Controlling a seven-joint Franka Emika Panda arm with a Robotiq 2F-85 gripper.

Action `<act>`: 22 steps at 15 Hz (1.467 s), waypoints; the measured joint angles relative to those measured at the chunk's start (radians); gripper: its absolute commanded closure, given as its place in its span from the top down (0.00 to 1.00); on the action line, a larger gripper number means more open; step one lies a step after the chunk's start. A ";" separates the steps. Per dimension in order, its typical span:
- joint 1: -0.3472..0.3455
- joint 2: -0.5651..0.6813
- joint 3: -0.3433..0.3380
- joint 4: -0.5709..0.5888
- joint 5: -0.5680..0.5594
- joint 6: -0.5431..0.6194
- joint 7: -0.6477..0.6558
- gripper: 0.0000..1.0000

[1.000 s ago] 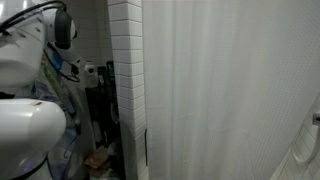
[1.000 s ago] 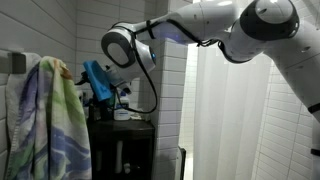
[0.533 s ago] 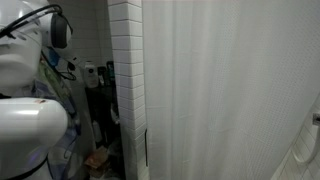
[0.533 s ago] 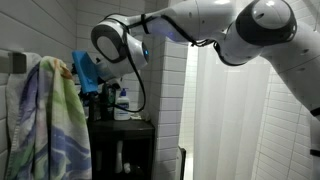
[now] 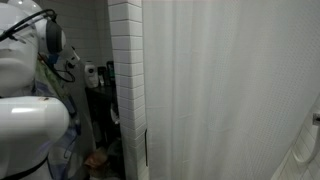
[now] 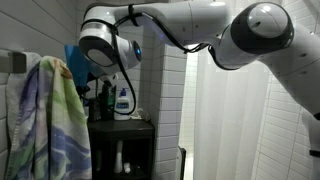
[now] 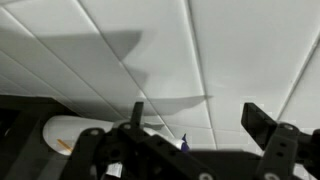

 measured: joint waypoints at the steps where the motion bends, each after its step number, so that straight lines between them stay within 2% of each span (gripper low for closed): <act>1: 0.013 0.010 -0.004 0.000 -0.049 0.004 0.078 1.00; 3: 0.036 0.031 -0.007 0.001 -0.138 0.020 0.212 1.00; 4: 0.046 0.039 -0.008 0.004 -0.176 0.029 0.266 0.95; 5: 0.057 0.048 -0.010 0.008 -0.214 0.046 0.313 0.88; 6: 0.066 0.054 -0.014 0.010 -0.250 0.063 0.353 0.68; 8: 0.110 0.059 -0.085 0.020 -0.248 0.063 0.393 0.64; 9: 0.131 0.062 -0.120 0.022 -0.246 0.059 0.410 0.58; 12: 0.161 0.076 -0.178 0.021 -0.230 0.058 0.447 0.34; 16: 0.160 0.097 -0.199 0.020 -0.221 0.057 0.468 0.05; 17: 0.158 0.101 -0.202 0.020 -0.221 0.057 0.472 0.00; 22: 0.137 0.113 -0.220 0.017 -0.221 0.058 0.473 0.00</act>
